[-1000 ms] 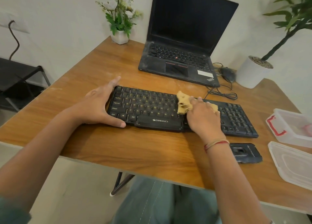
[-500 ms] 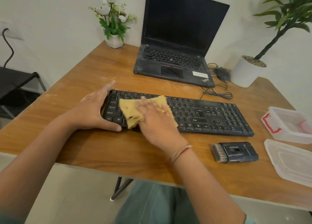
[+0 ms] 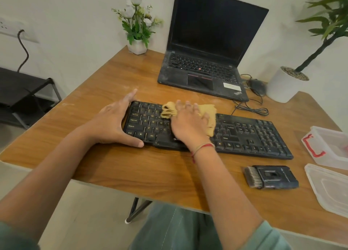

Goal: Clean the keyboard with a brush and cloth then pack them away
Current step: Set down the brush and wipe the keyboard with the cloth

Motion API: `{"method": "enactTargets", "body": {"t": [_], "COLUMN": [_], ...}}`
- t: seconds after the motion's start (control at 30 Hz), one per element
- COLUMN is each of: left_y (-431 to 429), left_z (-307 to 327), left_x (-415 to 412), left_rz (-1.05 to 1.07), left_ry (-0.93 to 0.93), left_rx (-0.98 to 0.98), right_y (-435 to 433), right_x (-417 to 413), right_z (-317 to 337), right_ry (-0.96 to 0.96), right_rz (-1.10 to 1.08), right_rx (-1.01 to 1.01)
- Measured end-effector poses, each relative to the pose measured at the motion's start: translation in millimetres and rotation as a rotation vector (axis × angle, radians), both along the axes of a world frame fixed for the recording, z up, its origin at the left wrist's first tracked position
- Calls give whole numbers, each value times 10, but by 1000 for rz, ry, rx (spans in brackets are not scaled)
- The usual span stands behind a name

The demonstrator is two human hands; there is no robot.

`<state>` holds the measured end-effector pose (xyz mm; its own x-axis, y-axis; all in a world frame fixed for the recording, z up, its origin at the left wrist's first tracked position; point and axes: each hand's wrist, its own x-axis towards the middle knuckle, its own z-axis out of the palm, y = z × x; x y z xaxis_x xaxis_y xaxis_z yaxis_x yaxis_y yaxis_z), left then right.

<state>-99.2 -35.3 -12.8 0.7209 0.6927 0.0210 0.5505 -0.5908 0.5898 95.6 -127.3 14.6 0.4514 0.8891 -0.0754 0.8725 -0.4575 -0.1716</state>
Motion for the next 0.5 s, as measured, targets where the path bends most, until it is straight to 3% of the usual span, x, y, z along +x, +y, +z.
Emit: {"method": "enactTargets", "body": {"t": [0.2,0.37,0.5], "left_y": [5,-4,-15], "left_z": [-16,3,28], "left_x": [9,10,6], "left_rz": [1,-9,-4], "left_ry": [-48,-55,-46], "left_rx": [-20,-7,-31], "right_y": [205,-69,-479], "right_x": [-591,-463,-246], "right_z": [9,44,104], "right_ry": [72,123,115], "right_rz": [344,552,513], "right_rx": [14,-10,-13]}}
